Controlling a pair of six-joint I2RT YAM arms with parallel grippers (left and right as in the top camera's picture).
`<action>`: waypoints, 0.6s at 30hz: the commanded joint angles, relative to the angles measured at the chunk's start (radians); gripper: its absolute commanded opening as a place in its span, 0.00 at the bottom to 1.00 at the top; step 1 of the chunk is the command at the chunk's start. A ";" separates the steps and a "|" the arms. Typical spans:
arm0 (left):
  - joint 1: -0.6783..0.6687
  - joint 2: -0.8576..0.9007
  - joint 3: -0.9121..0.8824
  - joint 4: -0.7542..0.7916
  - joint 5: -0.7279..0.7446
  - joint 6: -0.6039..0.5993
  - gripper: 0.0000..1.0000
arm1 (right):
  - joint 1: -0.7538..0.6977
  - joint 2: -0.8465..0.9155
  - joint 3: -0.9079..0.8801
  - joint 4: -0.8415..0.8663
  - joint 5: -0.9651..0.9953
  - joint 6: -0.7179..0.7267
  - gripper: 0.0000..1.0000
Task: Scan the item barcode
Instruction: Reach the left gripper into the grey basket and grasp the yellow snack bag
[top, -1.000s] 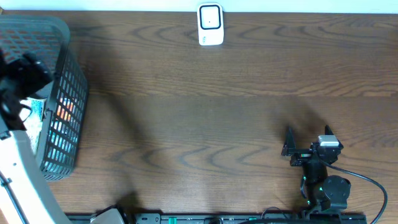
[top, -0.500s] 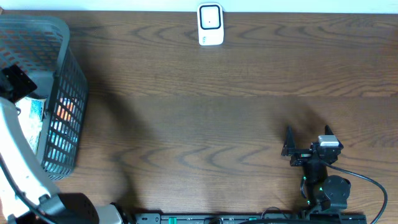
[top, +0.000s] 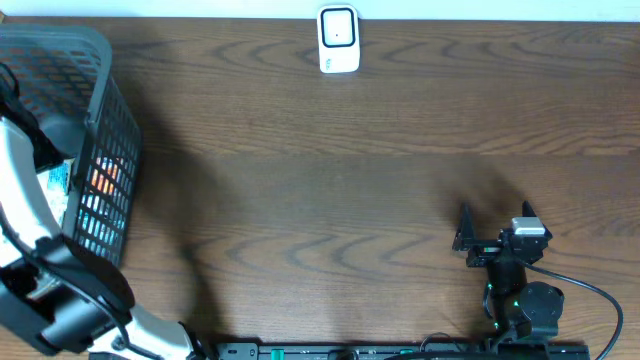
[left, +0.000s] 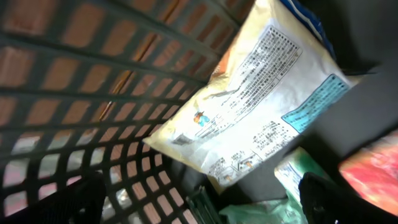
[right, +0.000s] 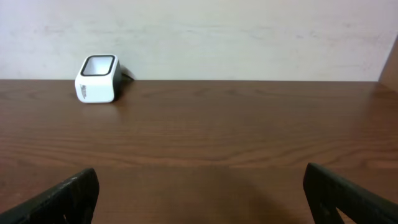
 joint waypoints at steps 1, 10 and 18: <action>0.002 0.059 -0.017 0.017 -0.036 0.065 0.98 | -0.005 -0.004 -0.001 -0.004 -0.003 0.003 0.99; 0.007 0.165 -0.017 0.110 -0.035 0.148 1.00 | -0.005 -0.004 -0.001 -0.004 -0.003 0.003 0.99; 0.025 0.213 -0.017 0.145 0.069 0.148 0.90 | -0.005 -0.004 -0.001 -0.004 -0.003 0.003 0.99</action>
